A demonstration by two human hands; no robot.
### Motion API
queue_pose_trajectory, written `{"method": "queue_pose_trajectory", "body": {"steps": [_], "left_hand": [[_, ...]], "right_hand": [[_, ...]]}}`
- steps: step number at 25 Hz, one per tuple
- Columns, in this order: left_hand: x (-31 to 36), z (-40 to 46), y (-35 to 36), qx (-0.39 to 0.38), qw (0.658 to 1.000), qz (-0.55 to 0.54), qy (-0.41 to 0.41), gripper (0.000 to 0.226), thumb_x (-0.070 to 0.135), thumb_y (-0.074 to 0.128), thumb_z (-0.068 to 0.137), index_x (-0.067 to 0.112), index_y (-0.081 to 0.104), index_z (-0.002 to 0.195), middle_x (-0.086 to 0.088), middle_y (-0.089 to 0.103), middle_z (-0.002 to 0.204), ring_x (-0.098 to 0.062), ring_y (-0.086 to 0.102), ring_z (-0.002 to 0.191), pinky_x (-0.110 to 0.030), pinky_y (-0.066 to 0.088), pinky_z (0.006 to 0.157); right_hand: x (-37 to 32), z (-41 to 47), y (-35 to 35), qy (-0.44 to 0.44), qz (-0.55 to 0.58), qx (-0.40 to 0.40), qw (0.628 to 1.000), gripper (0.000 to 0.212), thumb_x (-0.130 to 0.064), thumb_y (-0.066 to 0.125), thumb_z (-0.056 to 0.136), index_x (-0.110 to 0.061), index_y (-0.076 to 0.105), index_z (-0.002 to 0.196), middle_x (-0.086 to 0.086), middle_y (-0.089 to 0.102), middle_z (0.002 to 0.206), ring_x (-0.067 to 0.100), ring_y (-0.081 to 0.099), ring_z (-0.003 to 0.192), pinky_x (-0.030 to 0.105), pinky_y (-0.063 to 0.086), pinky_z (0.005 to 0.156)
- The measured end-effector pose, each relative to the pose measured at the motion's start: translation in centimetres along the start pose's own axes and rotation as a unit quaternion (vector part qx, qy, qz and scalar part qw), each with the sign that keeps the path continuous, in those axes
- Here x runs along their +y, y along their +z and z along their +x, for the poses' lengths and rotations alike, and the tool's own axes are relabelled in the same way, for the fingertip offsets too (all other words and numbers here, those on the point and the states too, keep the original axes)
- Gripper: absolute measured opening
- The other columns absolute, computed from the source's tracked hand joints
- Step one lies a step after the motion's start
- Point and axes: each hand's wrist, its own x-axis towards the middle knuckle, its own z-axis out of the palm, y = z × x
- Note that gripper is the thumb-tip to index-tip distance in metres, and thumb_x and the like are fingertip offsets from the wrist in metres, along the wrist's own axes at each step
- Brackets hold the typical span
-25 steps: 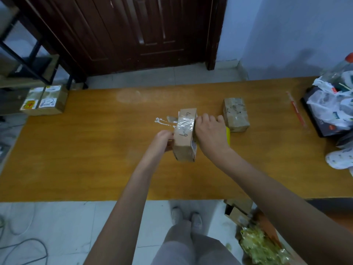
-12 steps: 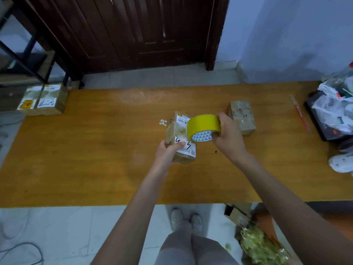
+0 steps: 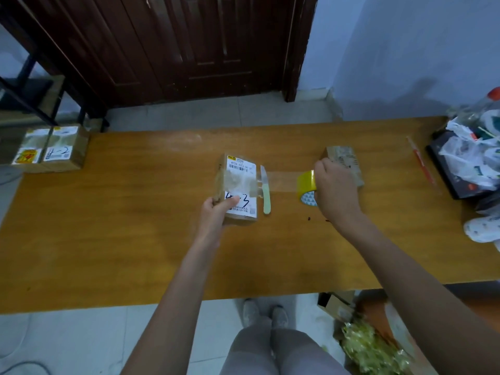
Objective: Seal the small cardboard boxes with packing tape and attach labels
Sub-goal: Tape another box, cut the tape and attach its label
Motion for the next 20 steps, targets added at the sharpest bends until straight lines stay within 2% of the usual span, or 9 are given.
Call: {"method": "queue_pose_trajectory", "body": {"steps": [4, 7, 10, 13, 17, 20], "left_hand": [[0.0, -0.2, 0.4, -0.059, 0.994, -0.089, -0.031, 0.042, 0.017, 0.071, 0.079, -0.001, 0.061, 0.115, -0.018, 0.071, 0.107, -0.031, 0.069, 0.097, -0.044, 0.057, 0.085], [0.6, -0.3, 0.3, -0.105, 0.980, -0.169, -0.033, 0.027, 0.016, 0.061, 0.083, 0.005, 0.063, 0.108, -0.011, 0.074, 0.097, -0.025, 0.071, 0.088, -0.035, 0.060, 0.075], [0.8, -0.4, 0.5, -0.129, 0.962, -0.241, -0.022, 0.032, 0.016, 0.060, 0.080, 0.005, 0.061, 0.110, -0.010, 0.074, 0.096, -0.024, 0.072, 0.085, -0.032, 0.060, 0.067], [0.7, -0.8, 1.8, -0.163, 0.937, -0.309, -0.025, 0.038, 0.018, 0.066, 0.074, 0.005, 0.064, 0.109, -0.010, 0.073, 0.099, -0.024, 0.072, 0.086, -0.031, 0.060, 0.065], [0.5, -1.2, 3.7, -0.234, 0.915, -0.326, -0.044, 0.050, 0.023, 0.087, 0.055, 0.008, 0.076, 0.101, -0.010, 0.073, 0.106, -0.024, 0.071, 0.092, -0.033, 0.059, 0.072], [0.6, -0.9, 4.4, -0.263, 0.915, -0.298, -0.068, 0.050, 0.027, 0.083, 0.062, 0.010, 0.074, 0.108, -0.010, 0.070, 0.113, -0.026, 0.068, 0.099, -0.037, 0.055, 0.080]], "right_hand": [[-0.8, 0.5, 1.1, 0.000, -0.014, -0.046, 0.999, 0.029, 0.013, 0.052, 0.073, -0.011, 0.043, 0.086, 0.010, 0.052, 0.088, 0.025, 0.048, 0.076, 0.035, 0.037, 0.061], [-1.0, 0.8, 1.6, -0.006, 0.009, -0.042, 0.999, 0.028, 0.012, 0.054, 0.073, -0.011, 0.045, 0.086, 0.008, 0.052, 0.088, 0.024, 0.050, 0.077, 0.032, 0.032, 0.061], [-1.5, 1.4, 1.4, -0.018, 0.033, -0.034, 0.999, 0.033, 0.013, 0.052, 0.070, -0.014, 0.037, 0.082, 0.008, 0.050, 0.084, 0.023, 0.045, 0.073, 0.031, 0.024, 0.059], [-2.1, 2.1, 0.8, -0.034, 0.034, -0.039, 0.998, 0.033, 0.016, 0.050, 0.070, -0.012, 0.041, 0.085, 0.010, 0.049, 0.086, 0.025, 0.043, 0.074, 0.034, 0.025, 0.060], [-3.3, 2.3, -0.1, -0.055, 0.006, -0.046, 0.997, 0.034, 0.014, 0.053, 0.070, -0.009, 0.050, 0.095, 0.012, 0.052, 0.091, 0.030, 0.051, 0.083, 0.035, 0.029, 0.064], [-3.6, 2.2, -0.6, -0.053, -0.006, -0.041, 0.998, 0.030, 0.009, 0.056, 0.076, -0.009, 0.050, 0.100, 0.011, 0.054, 0.097, 0.030, 0.052, 0.087, 0.035, 0.034, 0.070]]}}
